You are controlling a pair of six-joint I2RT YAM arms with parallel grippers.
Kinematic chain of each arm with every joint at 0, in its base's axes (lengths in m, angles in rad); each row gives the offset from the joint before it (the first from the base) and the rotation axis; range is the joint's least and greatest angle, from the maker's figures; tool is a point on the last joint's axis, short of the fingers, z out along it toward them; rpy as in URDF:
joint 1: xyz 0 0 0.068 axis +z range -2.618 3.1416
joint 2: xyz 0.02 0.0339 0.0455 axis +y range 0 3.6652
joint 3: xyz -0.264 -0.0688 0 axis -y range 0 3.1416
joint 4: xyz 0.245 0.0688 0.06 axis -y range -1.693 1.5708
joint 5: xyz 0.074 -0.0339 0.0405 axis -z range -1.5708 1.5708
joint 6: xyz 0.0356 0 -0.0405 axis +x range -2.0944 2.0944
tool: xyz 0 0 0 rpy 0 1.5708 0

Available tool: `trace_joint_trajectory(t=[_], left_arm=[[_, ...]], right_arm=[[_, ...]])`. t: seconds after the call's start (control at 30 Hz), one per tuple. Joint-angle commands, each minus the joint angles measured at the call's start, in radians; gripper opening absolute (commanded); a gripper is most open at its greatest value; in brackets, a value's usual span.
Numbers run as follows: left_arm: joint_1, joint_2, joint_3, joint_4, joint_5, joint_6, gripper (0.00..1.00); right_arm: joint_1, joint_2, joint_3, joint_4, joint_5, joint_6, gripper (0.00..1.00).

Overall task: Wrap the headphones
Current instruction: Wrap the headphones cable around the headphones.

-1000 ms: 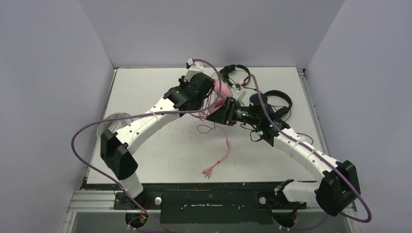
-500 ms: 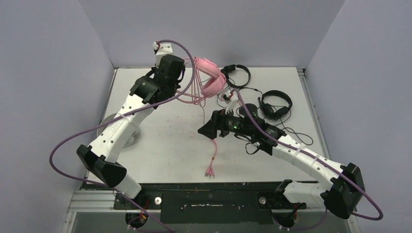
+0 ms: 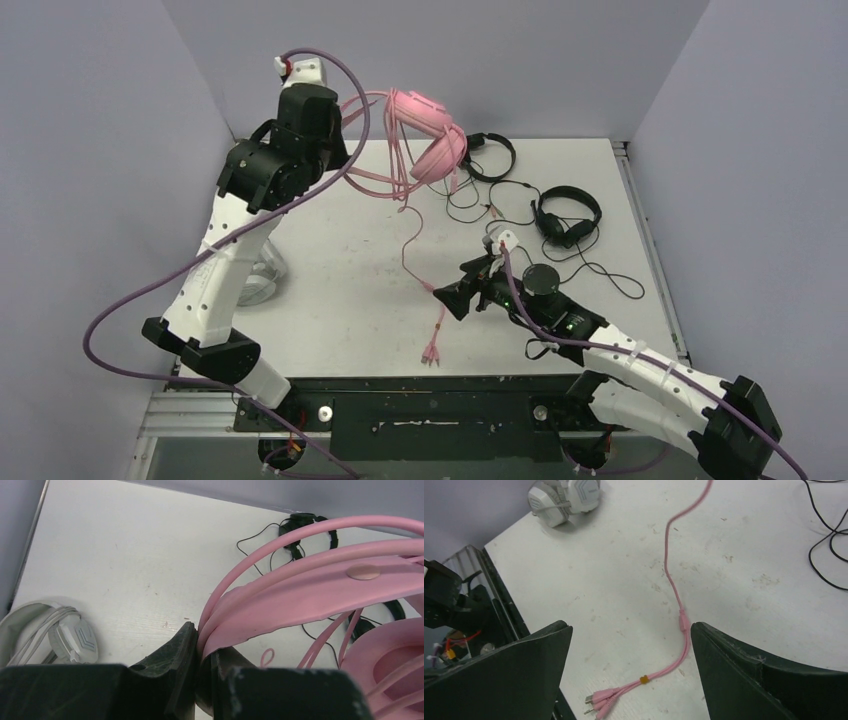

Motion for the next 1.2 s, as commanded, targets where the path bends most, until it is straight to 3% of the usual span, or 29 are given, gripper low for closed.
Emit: trace_joint_trajectory(t=[0.0, 0.07, 0.3, 0.57, 0.87, 1.17], left_arm=[[0.042, 0.011, 0.145, 0.021, 0.144, -0.077, 0.00], [0.059, 0.022, 0.183, 0.004, 0.181, -0.092, 0.00], [0.136, 0.038, 0.252, -0.003, 0.332, -0.143, 0.00], [0.206, 0.010, 0.201, 0.037, 0.478, -0.188, 0.00], [0.248, -0.014, 0.189, 0.047, 0.516, -0.209, 0.00], [0.260, -0.025, 0.190, 0.063, 0.566, -0.230, 0.00]], right_arm=[[0.001, 0.015, -0.068, 0.213, 0.054, -0.069, 0.95], [0.001, 0.058, -0.085, 0.270, 0.044, -0.058, 1.00], [0.003, 0.271, -0.077, 0.439, 0.010, -0.068, 1.00], [0.003, 0.519, -0.034, 0.572, 0.054, -0.102, 1.00], [0.010, 0.724, 0.069, 0.454, 0.123, -0.129, 0.90], [0.016, 0.826, 0.086, 0.453, 0.120, -0.122, 0.72]])
